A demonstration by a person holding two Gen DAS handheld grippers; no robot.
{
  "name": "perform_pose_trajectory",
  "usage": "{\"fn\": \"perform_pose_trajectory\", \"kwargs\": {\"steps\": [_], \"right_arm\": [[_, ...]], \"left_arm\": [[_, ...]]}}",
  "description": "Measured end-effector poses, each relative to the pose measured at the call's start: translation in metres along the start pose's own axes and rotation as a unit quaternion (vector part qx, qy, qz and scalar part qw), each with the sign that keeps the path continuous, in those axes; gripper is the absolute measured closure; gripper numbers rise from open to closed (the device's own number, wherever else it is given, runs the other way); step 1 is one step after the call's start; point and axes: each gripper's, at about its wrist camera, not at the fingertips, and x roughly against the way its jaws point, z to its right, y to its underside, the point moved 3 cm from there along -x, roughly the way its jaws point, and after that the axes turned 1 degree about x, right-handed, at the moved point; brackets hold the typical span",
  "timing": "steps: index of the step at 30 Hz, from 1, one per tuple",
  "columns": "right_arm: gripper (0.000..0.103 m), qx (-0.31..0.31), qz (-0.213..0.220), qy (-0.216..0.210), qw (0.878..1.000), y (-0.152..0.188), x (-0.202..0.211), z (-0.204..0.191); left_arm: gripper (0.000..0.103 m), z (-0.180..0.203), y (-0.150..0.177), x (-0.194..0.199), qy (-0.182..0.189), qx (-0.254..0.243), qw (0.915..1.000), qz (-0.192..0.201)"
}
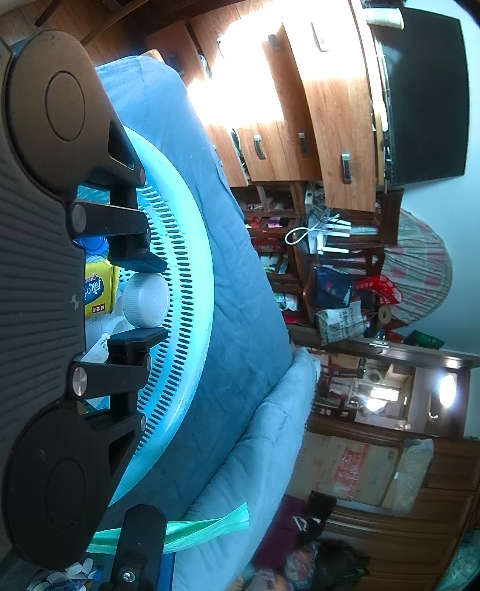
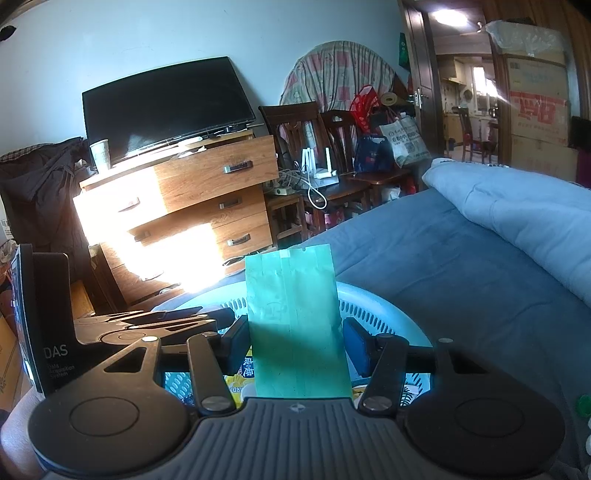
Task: Organize objects
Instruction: 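Open the right tool to drop the green sheet while the left tool drops the cap, then move both open tools back to the pile of caps on the bed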
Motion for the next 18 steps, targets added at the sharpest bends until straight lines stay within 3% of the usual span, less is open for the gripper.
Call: {"fn": "perform_pose_trajectory", "kwargs": {"steps": [2,5,10,12,14,18], "right_arm": [[0.045,0.001,0.0,0.0,1.0,0.0,0.0,-0.001],[0.043,0.001,0.001,-0.002,1.0,0.0,-0.002,-0.002],[0.04,-0.001,0.006,-0.005,1.0,0.001,-0.002,-0.002],[0.038,-0.003,0.011,-0.008,1.0,0.001,0.0,-0.002],[0.033,-0.006,0.029,-0.013,0.999,0.004,0.009,0.001],[0.029,-0.006,0.075,0.024,0.997,0.035,0.052,0.026]], "left_arm": [[0.064,-0.002,0.0,-0.002,-0.002,0.001,1.0,0.001],[0.041,-0.005,0.0,-0.003,-0.004,0.001,1.0,0.006],[0.037,-0.004,0.001,-0.004,-0.001,-0.003,1.0,0.007],[0.027,-0.003,0.001,-0.003,-0.001,-0.003,1.0,0.009],[0.024,-0.001,0.0,0.0,-0.001,-0.003,0.9999,0.015],[0.022,0.02,-0.009,0.022,0.04,-0.001,0.9979,0.051]]}}
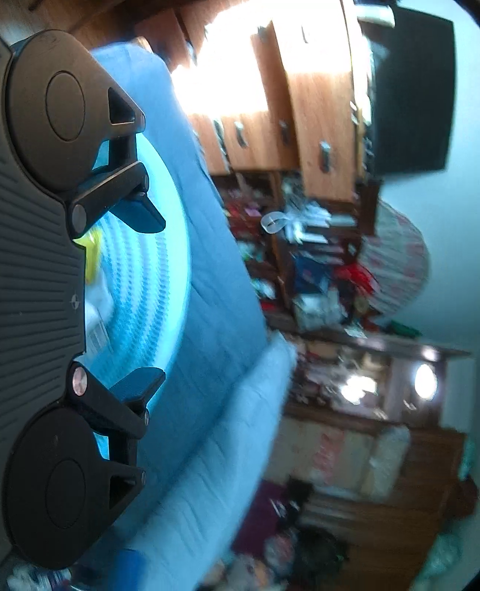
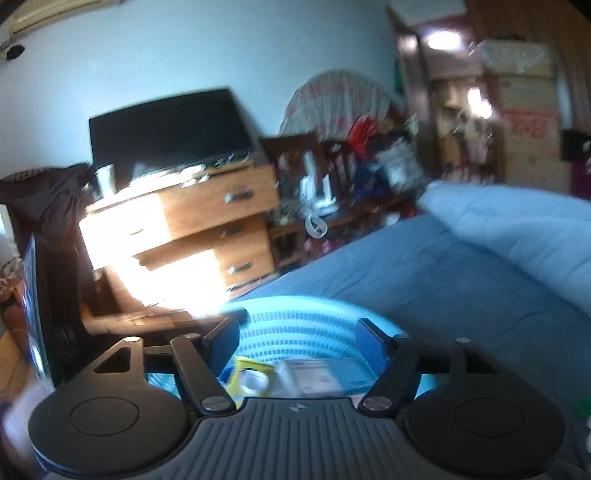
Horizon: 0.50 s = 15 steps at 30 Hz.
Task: Organize objects
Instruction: 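Move both open tools back to the pile of caps on the bed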
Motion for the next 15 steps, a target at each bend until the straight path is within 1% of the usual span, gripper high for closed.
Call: {"fn": "perform_pose_trajectory", "kwargs": {"steps": [2,4,6,7,8,9,10,12,13,15], "right_arm": [[0.027,-0.003,0.015,0.037,0.999,0.027,0.029,0.026],[0.026,-0.022,0.017,0.088,0.996,0.064,0.06,0.062],[0.026,-0.057,0.001,0.142,0.988,0.106,0.088,0.107],[0.028,-0.075,-0.014,0.167,0.983,0.126,0.099,0.13],[0.033,-0.092,-0.029,0.194,0.976,0.146,0.111,0.155],[0.035,-0.109,-0.039,0.221,0.968,0.166,0.123,0.181],[0.039,-0.121,-0.045,0.247,0.96,0.182,0.135,0.205],[0.04,-0.132,-0.061,0.304,0.941,0.211,0.154,0.253],[0.04,-0.131,-0.07,0.324,0.935,0.222,0.159,0.274],[0.041,-0.119,-0.095,0.351,0.924,0.239,0.162,0.312]], "left_arm": [[0.022,0.025,-0.003,0.011,0.037,-0.013,0.9991,0.018],[0.019,0.061,-0.002,0.023,0.094,-0.031,0.9946,0.032],[0.015,0.105,0.008,0.031,0.154,-0.058,0.9856,0.039],[0.015,0.125,0.015,0.033,0.182,-0.067,0.9803,0.037],[0.015,0.144,0.024,0.033,0.211,-0.075,0.9742,0.029],[0.015,0.166,0.036,0.031,0.241,-0.086,0.9665,0.015],[0.015,0.186,0.051,0.027,0.263,-0.101,0.9594,0.0],[0.017,0.217,0.08,0.017,0.299,-0.129,0.9452,-0.029],[0.018,0.233,0.097,0.01,0.317,-0.141,0.9365,-0.05],[0.019,0.253,0.128,-0.005,0.338,-0.149,0.9248,-0.09]]}}
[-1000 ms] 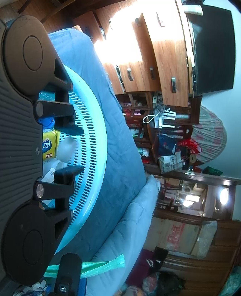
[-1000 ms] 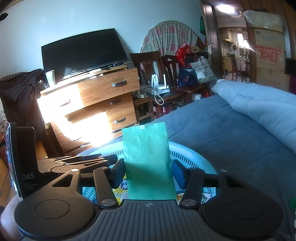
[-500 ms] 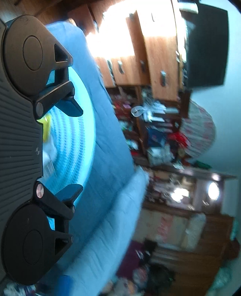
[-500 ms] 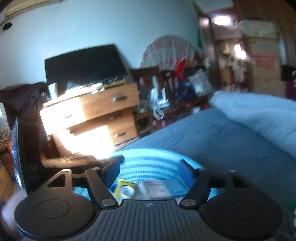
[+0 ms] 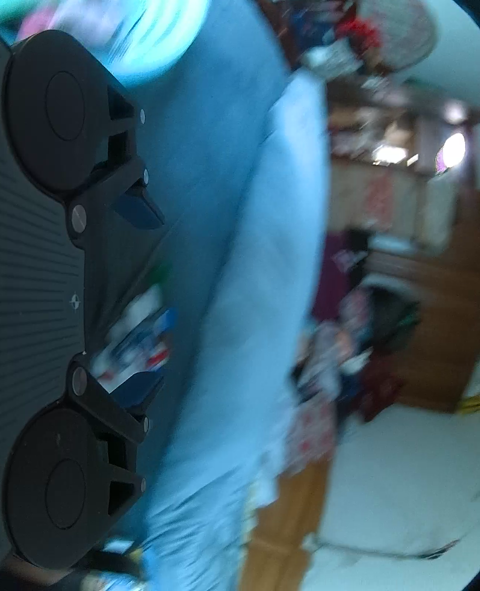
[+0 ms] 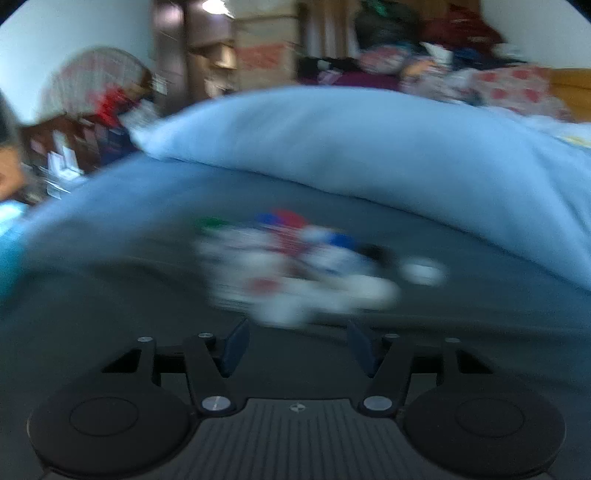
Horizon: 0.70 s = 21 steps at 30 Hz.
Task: Organize objects
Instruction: 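Move both open tools back to the pile of caps on the bed, then grasp a white cap with the left tool while the right tool grasps another white cap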
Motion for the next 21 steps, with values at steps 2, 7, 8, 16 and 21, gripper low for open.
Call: {"fn": "perform_pose_trajectory", "kwargs": {"steps": [2,7,8,16,21], "right_arm": [[0.041,0.011,-0.012,0.005,1.0,0.0,-0.026,0.019],[0.043,0.032,-0.012,-0.015,0.999,-0.018,-0.074,0.03],[0.044,0.031,-0.014,-0.017,0.999,-0.021,-0.079,0.031],[0.062,0.033,0.009,-0.054,0.998,-0.017,-0.056,0.035],[0.062,0.065,0.074,-0.126,0.987,-0.022,0.035,-0.006]], "left_arm": [[0.021,0.008,0.019,-0.03,0.015,0.006,0.9993,-0.035],[0.021,0.023,0.045,-0.077,0.04,0.002,0.9965,-0.074],[0.021,0.03,0.048,-0.087,0.046,-0.001,0.9958,-0.078],[0.021,0.061,0.068,-0.13,0.074,-0.002,0.9919,-0.103],[0.021,0.059,0.074,-0.119,0.074,-0.016,0.9917,-0.104]]}}
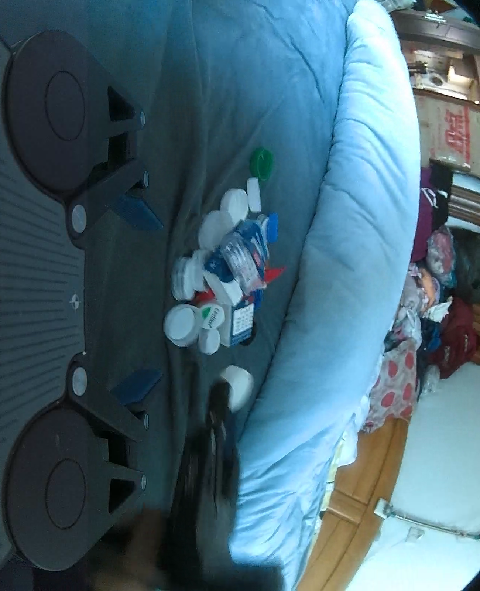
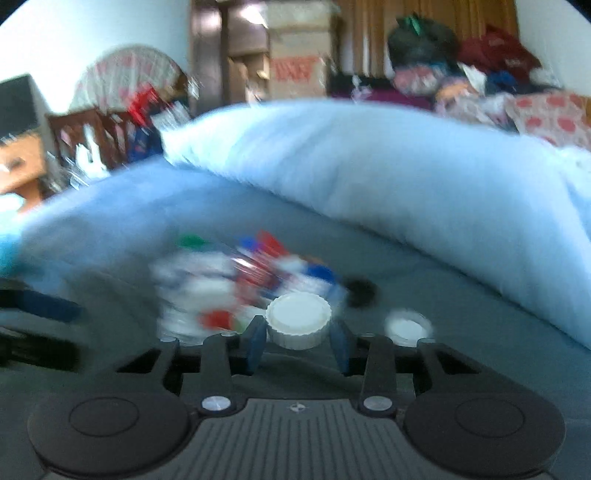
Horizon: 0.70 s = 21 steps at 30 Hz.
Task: Organize objects
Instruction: 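Grasp a white cap with the left tool while the right tool grasps another white cap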
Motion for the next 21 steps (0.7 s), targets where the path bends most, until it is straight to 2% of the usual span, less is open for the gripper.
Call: {"fn": "perform_pose_trajectory", "kwargs": {"steps": [1,2,3,4,5,9,12,15,16,18,21], "right_arm": [[0.063,0.055,0.005,-0.028,0.998,0.0,0.013,-0.027],[0.063,0.115,-0.026,-0.036,0.992,0.01,0.012,-0.049],[0.063,0.147,-0.094,-0.026,0.984,0.03,-0.002,-0.055],[0.063,0.14,-0.139,-0.022,0.98,0.047,-0.01,-0.049],[0.063,0.129,-0.15,-0.013,0.98,0.056,-0.008,-0.042],[0.064,0.102,-0.133,0.033,0.985,0.058,0.016,-0.033],[0.064,0.034,-0.123,0.06,0.99,0.069,0.025,-0.013],[0.064,-0.034,-0.106,0.065,0.992,0.078,0.031,0.005],[0.064,-0.043,-0.104,0.064,0.992,0.081,0.034,0.006],[0.064,-0.043,-0.099,0.064,0.992,0.082,0.034,0.013],[0.064,-0.051,-0.09,0.068,0.992,0.078,0.034,0.019]], "left_arm": [[0.021,-0.003,0.003,0.003,-0.002,0.0,1.0,-0.002],[0.021,-0.006,0.007,0.009,-0.002,0.001,1.0,-0.006],[0.021,-0.009,0.011,0.012,-0.007,0.003,0.9999,-0.014],[0.021,-0.012,0.017,0.015,-0.012,0.008,0.9997,-0.022],[0.022,-0.014,0.021,0.017,-0.016,0.012,0.9994,-0.028],[0.022,-0.013,0.031,0.025,-0.011,0.009,0.9995,-0.028],[0.022,-0.009,0.034,0.021,-0.009,-0.008,0.9995,-0.028],[0.022,0.001,0.033,0.016,0.015,-0.012,0.9998,-0.008],[0.023,0.006,0.035,0.011,0.018,-0.021,0.9996,-0.007],[0.031,0.015,0.04,-0.007,0.031,-0.028,0.9989,-0.021],[0.036,0.023,0.049,-0.025,0.025,-0.034,0.9987,-0.028]]}}
